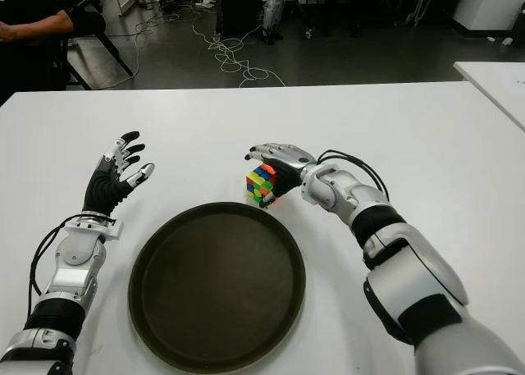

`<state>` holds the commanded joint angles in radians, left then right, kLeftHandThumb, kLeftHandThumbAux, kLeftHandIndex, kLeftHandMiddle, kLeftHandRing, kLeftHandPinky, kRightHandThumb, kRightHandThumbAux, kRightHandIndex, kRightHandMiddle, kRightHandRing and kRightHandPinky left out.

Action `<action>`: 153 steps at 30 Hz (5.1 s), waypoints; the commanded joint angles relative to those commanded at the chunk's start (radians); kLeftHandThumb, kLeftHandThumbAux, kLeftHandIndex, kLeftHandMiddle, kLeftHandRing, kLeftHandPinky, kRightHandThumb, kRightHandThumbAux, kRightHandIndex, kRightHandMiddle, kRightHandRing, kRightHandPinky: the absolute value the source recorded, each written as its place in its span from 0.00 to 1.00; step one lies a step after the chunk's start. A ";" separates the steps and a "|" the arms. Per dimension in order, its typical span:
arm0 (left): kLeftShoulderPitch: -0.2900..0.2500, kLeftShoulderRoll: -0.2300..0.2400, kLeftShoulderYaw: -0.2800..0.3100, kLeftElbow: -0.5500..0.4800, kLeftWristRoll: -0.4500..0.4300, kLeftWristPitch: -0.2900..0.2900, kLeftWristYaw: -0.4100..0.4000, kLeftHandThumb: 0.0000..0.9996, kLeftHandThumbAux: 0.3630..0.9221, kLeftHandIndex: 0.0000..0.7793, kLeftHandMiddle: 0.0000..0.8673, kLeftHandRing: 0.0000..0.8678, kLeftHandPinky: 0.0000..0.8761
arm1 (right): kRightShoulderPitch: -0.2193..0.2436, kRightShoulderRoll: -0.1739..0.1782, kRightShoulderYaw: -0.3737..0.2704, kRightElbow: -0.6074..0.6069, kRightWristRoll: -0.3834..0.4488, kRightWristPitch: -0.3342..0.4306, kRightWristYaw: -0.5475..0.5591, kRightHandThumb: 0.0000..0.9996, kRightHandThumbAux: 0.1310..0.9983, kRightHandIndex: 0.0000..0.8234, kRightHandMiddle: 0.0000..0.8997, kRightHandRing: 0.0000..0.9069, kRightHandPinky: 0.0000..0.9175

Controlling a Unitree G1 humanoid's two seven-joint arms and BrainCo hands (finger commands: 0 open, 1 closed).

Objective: Pick up the Rubik's Cube and put it in the plate

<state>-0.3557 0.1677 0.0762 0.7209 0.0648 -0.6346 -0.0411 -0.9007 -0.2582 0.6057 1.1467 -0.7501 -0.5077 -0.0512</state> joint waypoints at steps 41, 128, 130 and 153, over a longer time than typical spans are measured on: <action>-0.028 0.011 -0.004 0.097 0.021 -0.111 0.023 0.04 0.60 0.10 0.13 0.13 0.12 | 0.001 0.017 0.022 0.034 0.007 -0.022 0.008 0.00 0.68 0.02 0.04 0.08 0.11; -0.002 0.002 -0.011 0.047 0.032 -0.080 0.042 0.07 0.56 0.09 0.13 0.13 0.14 | 0.005 0.005 0.011 -0.021 0.008 0.049 -0.060 0.00 0.90 0.57 0.69 0.70 0.65; -0.001 0.002 -0.012 0.046 0.032 -0.079 0.044 0.07 0.57 0.09 0.13 0.13 0.13 | 0.004 0.005 0.011 -0.022 0.008 0.050 -0.059 0.00 0.90 0.58 0.70 0.70 0.65; 0.004 0.003 -0.018 0.037 0.034 -0.078 0.048 0.05 0.58 0.09 0.12 0.12 0.13 | -0.008 -0.014 0.038 -0.032 -0.029 0.034 -0.072 0.68 0.70 0.51 0.68 0.68 0.63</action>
<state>-0.3513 0.1705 0.0581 0.7577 0.0985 -0.7127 0.0072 -0.9091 -0.2720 0.6433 1.1146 -0.7789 -0.4739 -0.1234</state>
